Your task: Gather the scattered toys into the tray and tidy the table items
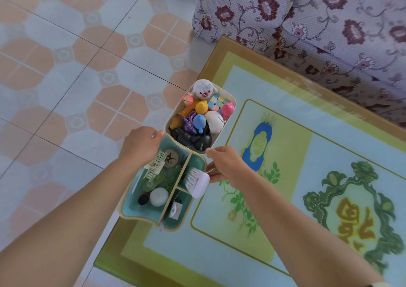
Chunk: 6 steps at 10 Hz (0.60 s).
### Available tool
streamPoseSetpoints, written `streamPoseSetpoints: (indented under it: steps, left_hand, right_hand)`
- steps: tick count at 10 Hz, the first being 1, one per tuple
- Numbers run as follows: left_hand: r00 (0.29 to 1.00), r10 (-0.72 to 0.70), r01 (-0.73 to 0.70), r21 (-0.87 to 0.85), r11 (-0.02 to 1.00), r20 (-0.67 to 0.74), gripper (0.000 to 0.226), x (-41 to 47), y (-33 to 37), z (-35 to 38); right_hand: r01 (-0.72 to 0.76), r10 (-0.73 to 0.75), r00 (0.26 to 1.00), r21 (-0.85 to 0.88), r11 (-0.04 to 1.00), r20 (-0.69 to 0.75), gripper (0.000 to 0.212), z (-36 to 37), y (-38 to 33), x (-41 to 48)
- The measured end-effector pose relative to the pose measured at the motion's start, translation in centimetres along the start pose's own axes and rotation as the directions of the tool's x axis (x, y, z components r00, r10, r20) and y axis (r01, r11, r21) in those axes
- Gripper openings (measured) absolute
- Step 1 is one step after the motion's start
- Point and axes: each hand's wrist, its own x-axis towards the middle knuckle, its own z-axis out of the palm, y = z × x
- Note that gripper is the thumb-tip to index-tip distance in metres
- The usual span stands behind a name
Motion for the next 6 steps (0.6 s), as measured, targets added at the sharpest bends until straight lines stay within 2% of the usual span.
streamPoseSetpoints:
  steps: [1, 3, 5, 6]
  left_hand:
    - [1.0, -0.008, 0.008, -0.017, 1.0, -0.005, 0.051, -0.6, 0.4, 0.0]
    - [0.999, 0.034, -0.034, -0.038, 0.999, -0.007, 0.04, -2.5, 0.7, -0.7]
    - [0.979, 0.154, -0.162, -0.046, 0.986, -0.133, 0.037, -7.9, -0.3, -2.6]
    - [0.962, 0.215, -0.227, -0.054, 0.972, -0.17, 0.037, -11.4, -0.6, -3.7]
  right_hand:
    - [0.017, -0.017, 0.999, 0.024, 1.0, -0.027, 0.031, 0.3, 0.3, -0.5]
    - [0.027, -0.021, 0.996, 0.071, 0.997, -0.092, 0.013, 0.6, 0.3, -2.5]
    - [0.123, -0.101, 0.972, 0.096, 0.988, -0.212, 0.029, 1.0, 1.6, -6.2]
    - [0.182, -0.155, 0.954, 0.087, 0.979, -0.256, 0.024, 1.3, 2.6, -9.5]
